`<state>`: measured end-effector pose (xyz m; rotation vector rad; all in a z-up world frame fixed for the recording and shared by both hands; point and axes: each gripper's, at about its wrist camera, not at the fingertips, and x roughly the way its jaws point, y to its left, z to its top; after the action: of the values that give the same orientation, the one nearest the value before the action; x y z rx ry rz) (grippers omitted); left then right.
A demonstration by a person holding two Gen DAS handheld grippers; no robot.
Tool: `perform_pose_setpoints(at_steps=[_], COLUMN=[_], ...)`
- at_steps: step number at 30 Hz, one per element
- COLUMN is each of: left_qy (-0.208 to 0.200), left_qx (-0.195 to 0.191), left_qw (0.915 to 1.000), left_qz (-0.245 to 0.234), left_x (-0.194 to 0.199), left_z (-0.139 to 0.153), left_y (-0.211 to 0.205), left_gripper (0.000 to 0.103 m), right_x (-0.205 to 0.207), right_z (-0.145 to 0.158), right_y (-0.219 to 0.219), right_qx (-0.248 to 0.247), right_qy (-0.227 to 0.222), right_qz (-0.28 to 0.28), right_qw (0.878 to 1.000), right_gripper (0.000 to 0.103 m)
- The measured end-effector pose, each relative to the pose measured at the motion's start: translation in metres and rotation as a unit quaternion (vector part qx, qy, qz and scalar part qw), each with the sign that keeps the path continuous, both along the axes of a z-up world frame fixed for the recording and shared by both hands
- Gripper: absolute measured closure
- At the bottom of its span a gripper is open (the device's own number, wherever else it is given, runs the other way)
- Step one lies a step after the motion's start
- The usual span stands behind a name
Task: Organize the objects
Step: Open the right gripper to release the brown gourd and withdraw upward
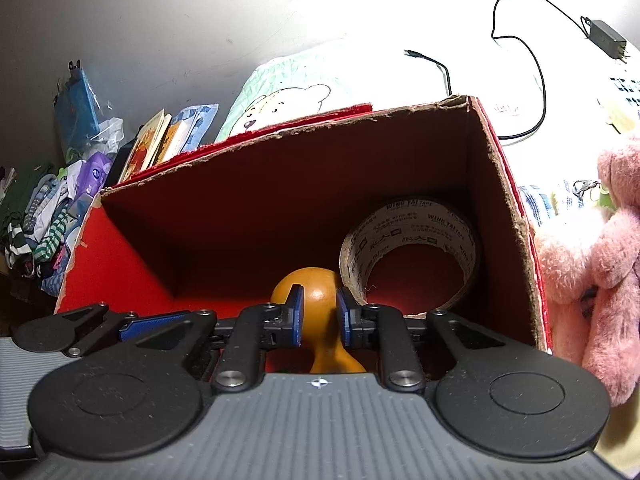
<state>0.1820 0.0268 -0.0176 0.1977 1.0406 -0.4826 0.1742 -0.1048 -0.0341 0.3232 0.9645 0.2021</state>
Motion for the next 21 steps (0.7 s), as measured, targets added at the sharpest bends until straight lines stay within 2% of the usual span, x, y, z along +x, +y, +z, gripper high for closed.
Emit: perform_pose_setpoints(at_steps=[21], left_qy=[0.003], left_qx=[0.0], left_qw=[1.0], left_qz=[0.001], left_x=[0.0012], left_z=[-0.0003], left_y=[-0.0003], left_gripper=[0.015], right_x=[-0.0077], right_z=[0.0033], right_y=[-0.0065], right_qx=[0.021], right_qy=[-0.046], right_qz=[-0.016], right_qw=[0.999], right_gripper=[0.089])
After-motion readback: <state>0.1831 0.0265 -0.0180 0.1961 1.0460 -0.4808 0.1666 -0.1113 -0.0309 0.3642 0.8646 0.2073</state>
